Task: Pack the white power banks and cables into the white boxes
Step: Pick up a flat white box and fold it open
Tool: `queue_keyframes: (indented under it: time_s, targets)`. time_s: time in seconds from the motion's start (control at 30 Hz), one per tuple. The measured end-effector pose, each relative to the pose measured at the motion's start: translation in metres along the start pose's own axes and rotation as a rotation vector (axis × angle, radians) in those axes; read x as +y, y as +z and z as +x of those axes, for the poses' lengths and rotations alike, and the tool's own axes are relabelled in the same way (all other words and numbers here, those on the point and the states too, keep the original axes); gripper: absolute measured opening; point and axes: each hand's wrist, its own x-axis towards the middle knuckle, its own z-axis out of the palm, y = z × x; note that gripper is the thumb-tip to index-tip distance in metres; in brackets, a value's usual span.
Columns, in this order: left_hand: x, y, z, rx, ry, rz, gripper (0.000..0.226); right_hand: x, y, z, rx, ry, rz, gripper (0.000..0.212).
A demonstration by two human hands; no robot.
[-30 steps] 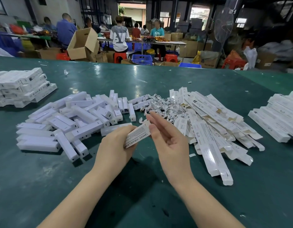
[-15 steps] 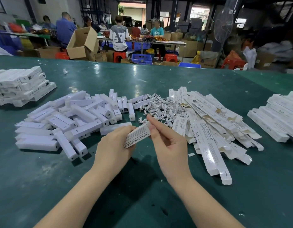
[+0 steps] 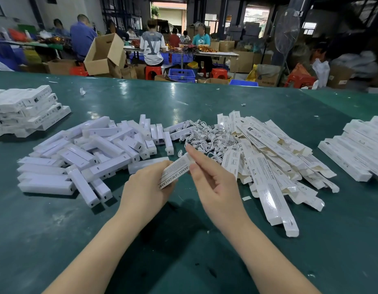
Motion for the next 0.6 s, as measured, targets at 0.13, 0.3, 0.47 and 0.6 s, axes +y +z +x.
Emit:
queue_keyframes:
  time_s: [0.13, 0.3, 0.47, 0.6]
  targets:
    - [-0.001, -0.001, 0.001, 0.042, -0.001, -0.028, 0.028, 0.006, 0.011, -0.003, -0.112, 0.046, -0.044, 0.048]
    - [-0.002, 0.002, 0.001, 0.023, 0.067, 0.019, 0.035, 0.011, 0.008, -0.002, 0.000, 0.059, 0.048, 0.032]
    - [-0.002, 0.003, 0.003, 0.006, 0.063, 0.072, 0.039, 0.010, -0.003, 0.006, 0.169, 0.055, 0.052, 0.016]
    - [-0.007, 0.001, 0.004, -0.018, 0.003, 0.071, 0.023, 0.009, -0.017, 0.012, 0.241, 0.090, 0.146, 0.009]
